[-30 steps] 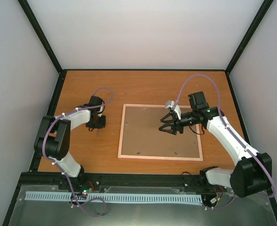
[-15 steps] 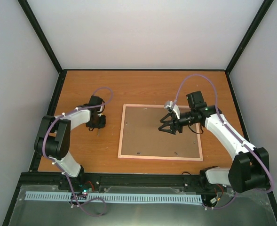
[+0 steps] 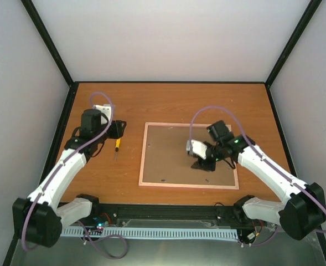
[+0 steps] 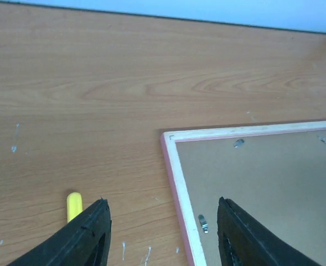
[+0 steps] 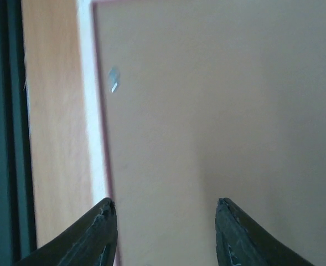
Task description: Take the photo out of the frame
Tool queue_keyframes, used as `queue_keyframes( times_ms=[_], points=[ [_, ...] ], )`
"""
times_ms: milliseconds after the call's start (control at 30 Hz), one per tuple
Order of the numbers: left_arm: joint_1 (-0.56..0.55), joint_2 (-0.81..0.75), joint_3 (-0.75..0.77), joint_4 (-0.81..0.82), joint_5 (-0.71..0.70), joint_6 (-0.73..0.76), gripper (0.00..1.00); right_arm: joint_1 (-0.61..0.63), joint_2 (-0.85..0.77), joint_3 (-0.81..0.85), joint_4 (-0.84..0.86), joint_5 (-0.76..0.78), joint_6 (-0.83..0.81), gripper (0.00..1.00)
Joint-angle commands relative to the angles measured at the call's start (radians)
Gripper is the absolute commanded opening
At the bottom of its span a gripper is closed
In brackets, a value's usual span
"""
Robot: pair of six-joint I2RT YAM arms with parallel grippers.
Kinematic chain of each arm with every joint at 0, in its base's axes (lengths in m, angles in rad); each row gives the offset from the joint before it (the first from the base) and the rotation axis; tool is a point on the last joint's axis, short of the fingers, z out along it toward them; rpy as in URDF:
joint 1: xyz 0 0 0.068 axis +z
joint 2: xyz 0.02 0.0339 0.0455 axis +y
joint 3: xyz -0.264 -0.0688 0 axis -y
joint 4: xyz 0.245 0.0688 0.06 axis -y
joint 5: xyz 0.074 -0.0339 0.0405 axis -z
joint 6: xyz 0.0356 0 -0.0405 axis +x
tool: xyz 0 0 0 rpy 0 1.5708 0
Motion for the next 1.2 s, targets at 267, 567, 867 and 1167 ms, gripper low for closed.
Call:
queue_keyframes(
  times_ms=[267,567,867,1167],
  points=[
    [-0.004,-0.15,-0.146,0.147,0.036,0.066,0.54,0.319,0.038,-0.239,-0.029,0.358,-0.035,0.48],
    [-0.005,-0.156,-0.163,0.156,0.084,0.066,0.53,0.42,0.121,-0.268,0.08,0.491,0.044,0.42],
    [-0.008,-0.149,-0.164,0.155,0.092,0.069,0.51,0.436,0.155,-0.275,0.111,0.518,0.063,0.34],
    [-0.013,-0.147,-0.166,0.159,0.104,0.072,0.51,0.446,0.16,-0.28,0.111,0.502,0.065,0.28]
  ],
)
